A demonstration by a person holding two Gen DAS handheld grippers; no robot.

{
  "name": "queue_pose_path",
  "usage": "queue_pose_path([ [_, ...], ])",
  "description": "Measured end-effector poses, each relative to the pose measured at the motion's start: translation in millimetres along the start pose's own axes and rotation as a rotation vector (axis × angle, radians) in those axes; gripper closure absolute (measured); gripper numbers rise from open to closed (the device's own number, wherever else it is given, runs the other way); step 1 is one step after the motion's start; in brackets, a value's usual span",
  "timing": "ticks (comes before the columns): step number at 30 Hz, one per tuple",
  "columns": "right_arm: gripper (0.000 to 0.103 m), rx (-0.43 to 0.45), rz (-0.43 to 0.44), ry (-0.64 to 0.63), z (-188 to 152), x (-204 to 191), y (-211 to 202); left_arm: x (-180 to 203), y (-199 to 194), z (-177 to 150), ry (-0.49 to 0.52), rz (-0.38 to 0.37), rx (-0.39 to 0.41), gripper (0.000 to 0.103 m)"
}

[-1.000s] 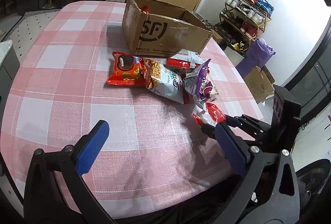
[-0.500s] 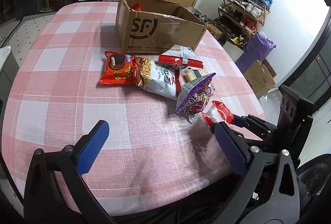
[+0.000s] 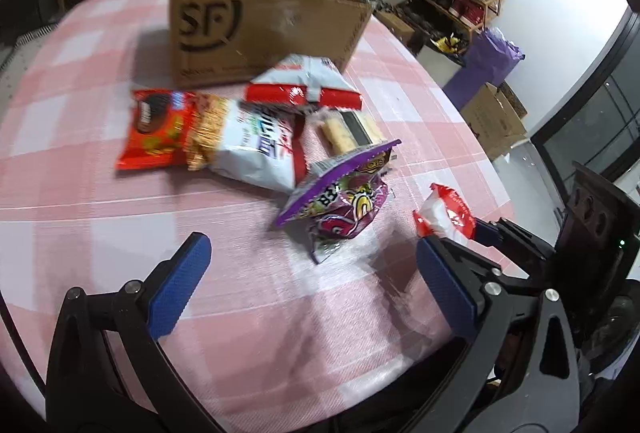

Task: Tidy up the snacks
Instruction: 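Grasp the purple candy bag with the left tool while the right tool holds its pack, then lift and carry both held packs over the open box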

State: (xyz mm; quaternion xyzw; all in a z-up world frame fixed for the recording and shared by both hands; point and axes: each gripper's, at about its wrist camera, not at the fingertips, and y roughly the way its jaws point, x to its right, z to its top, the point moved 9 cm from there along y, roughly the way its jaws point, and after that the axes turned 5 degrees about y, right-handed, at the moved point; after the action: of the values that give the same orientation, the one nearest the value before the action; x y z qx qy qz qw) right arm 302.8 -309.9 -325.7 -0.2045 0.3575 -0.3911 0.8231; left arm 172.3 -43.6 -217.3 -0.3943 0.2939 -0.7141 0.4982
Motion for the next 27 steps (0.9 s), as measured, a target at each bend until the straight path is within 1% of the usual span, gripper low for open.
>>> queue_pose_path([
  [2, 0.053, 0.006, -0.004, 0.017, 0.8, 7.4, -2.6, 3.0, 12.7, 1.8, -0.008, -0.026, -0.017, 0.001],
  [4, 0.053, 0.002, -0.014, 0.035, 0.6, 14.1, -3.6, 5.1, 20.3, 4.8, -0.008, -0.032, -0.021, 0.001],
  [8, 0.053, 0.011, -0.020, 0.021, -0.1, 15.3, -9.9, 9.8, 37.6, 14.9, -0.028, -0.054, -0.020, 0.001],
  [13, 0.053, 0.011, -0.018, 0.023, 1.4, 20.7, -9.0, 10.0, 61.2, 20.2, -0.066, -0.070, -0.038, 0.002],
  [15, 0.053, 0.005, -0.017, 0.030, 1.4, 24.5, -5.5, 9.7, 69.7, 21.4, -0.088, -0.097, -0.037, 0.012],
  [16, 0.053, 0.001, -0.019, 0.035, 1.0, 26.3, -4.3, 10.7, 72.1, 22.6, -0.085, -0.105, -0.034, 0.014],
  [17, 0.053, -0.004, -0.019, 0.037, 0.6, 28.0, -3.3, 12.1, 73.1, 25.6, -0.074, -0.107, -0.018, 0.025],
  [18, 0.053, -0.006, -0.022, 0.036, 0.6, 28.7, -2.4, 13.4, 75.1, 26.3, -0.071, -0.116, -0.018, 0.033],
  [19, 0.053, -0.007, -0.023, 0.036, 0.5, 29.5, -2.0, 15.3, 78.7, 26.0, -0.070, -0.133, -0.027, 0.051],
  [21, 0.053, -0.011, -0.023, 0.037, 0.4, 30.6, -0.6, 18.1, 83.2, 24.7, -0.070, -0.160, -0.034, 0.064],
  [22, 0.053, -0.012, -0.024, 0.037, 0.0, 30.8, 0.0, 18.8, 84.3, 24.7, -0.067, -0.161, -0.032, 0.065],
  [24, 0.053, -0.014, -0.025, 0.036, -0.2, 30.0, 0.6, 20.3, 84.5, 25.4, -0.056, -0.161, -0.023, 0.073],
  [27, 0.053, -0.011, -0.029, 0.030, 1.2, 27.0, -0.4, 23.0, 85.2, 25.1, -0.043, -0.159, -0.019, 0.074],
])
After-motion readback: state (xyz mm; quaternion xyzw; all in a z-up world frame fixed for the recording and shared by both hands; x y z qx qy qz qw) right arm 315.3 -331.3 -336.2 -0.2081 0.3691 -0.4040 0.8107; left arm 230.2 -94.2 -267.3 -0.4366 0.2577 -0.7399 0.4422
